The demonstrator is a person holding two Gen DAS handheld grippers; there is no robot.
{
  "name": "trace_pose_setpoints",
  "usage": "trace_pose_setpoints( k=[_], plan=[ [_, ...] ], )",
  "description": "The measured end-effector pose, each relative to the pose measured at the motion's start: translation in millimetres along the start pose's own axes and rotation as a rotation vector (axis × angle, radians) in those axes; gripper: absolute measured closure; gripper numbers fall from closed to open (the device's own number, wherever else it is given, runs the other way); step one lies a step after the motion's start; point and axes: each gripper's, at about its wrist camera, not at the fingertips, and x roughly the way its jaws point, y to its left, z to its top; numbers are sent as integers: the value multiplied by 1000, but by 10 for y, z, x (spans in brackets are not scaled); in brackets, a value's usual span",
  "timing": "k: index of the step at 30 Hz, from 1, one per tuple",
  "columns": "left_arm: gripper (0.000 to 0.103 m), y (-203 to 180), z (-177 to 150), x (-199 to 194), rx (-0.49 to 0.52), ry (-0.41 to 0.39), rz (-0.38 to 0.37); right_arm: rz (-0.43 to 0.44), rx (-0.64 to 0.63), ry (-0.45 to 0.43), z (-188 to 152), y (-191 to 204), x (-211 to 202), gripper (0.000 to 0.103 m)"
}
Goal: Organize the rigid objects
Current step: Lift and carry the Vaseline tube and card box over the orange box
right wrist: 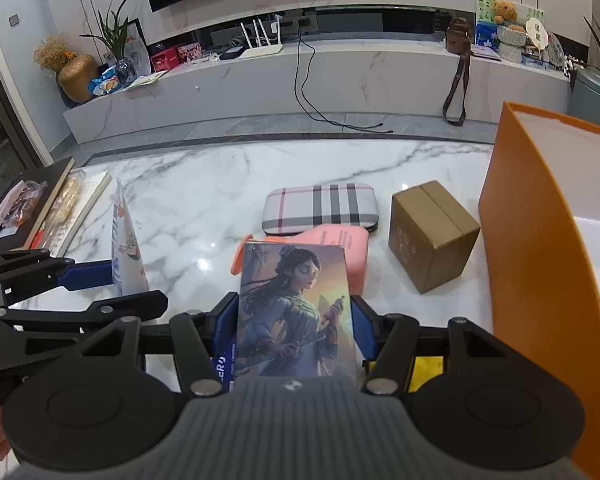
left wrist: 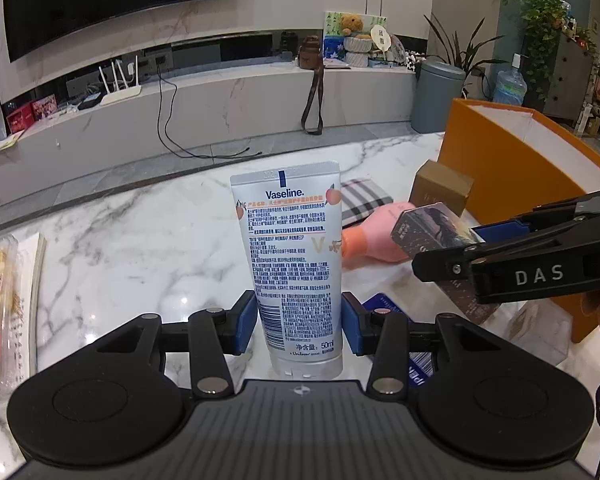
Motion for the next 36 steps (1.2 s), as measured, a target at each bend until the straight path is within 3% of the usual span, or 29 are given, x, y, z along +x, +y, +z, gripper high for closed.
trace_pose_setpoints(
  k=[18,36],
  plan=[
    [52,-379,335,-362,56,-64,30,2,14,-134,122,-144,-562,43],
    [52,-1021,697,-406,210,-82,6,-39,78,-263,249,-548,-1092,43]
  ],
)
